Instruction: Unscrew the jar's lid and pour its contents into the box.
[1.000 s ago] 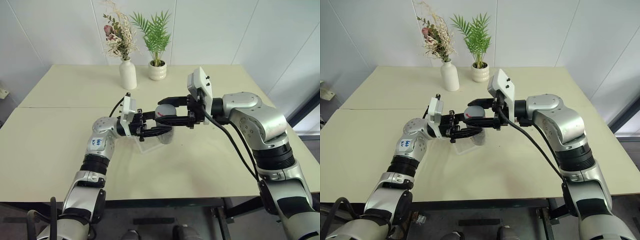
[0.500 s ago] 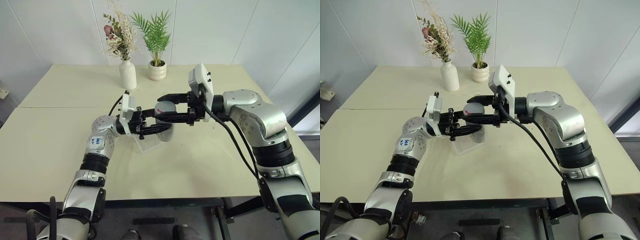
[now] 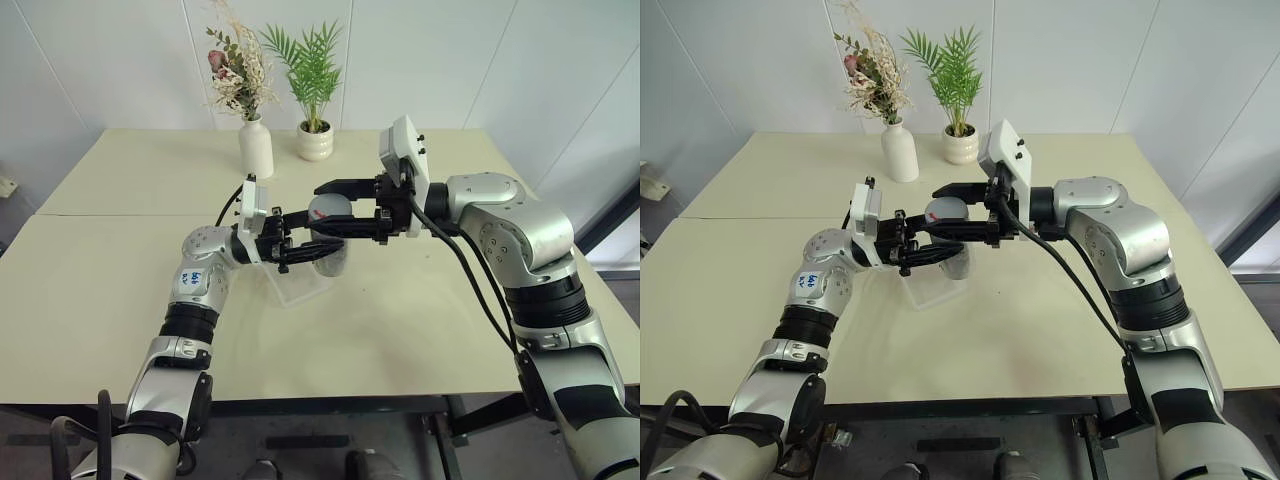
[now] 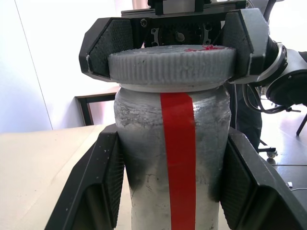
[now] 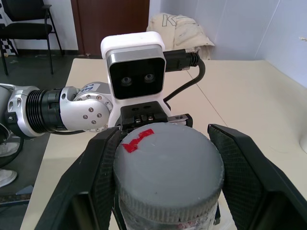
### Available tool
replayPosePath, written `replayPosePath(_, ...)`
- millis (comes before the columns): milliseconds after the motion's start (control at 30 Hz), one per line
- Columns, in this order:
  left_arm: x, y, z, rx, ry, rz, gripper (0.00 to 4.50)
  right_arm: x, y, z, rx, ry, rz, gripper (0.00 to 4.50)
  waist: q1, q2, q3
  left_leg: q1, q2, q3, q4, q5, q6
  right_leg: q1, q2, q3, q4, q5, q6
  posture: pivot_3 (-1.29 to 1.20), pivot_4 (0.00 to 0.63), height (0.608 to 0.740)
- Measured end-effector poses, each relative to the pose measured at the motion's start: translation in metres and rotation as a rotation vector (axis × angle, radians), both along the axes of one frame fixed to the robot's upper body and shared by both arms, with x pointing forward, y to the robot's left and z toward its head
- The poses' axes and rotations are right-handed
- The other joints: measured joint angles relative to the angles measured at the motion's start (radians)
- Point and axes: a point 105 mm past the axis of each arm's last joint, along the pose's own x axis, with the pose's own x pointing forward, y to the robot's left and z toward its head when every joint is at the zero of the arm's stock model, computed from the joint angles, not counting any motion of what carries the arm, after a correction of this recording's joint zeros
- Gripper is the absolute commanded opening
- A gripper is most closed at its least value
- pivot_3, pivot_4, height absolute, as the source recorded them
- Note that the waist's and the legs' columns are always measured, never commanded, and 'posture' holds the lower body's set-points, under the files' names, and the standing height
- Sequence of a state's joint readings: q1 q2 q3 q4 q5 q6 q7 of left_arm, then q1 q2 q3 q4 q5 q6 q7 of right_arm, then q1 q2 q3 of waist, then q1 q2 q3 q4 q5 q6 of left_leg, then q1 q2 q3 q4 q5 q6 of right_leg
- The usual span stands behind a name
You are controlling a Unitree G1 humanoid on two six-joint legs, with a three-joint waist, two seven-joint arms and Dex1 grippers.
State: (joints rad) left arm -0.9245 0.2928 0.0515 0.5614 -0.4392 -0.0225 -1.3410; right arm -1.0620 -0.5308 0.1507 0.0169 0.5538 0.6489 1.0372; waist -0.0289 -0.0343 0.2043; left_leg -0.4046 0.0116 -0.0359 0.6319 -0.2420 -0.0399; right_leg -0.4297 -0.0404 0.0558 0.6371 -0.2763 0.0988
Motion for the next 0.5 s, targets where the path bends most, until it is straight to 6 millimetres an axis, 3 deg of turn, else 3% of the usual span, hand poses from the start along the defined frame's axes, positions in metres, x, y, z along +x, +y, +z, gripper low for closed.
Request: replayPosePath(500,-0.0011,-0.0041,0.002,-0.001,-0.014,-0.014,2.21,-0.0025,-0.0057,0.003,0.019,0.015,0.03,2.57,0.0,0.0,0.0,0.0,0.0,0.0,0.0,0.0,0.0,0.0,0.0,0.0,0.0,0.0,0.0,0.0,0.15,0.74)
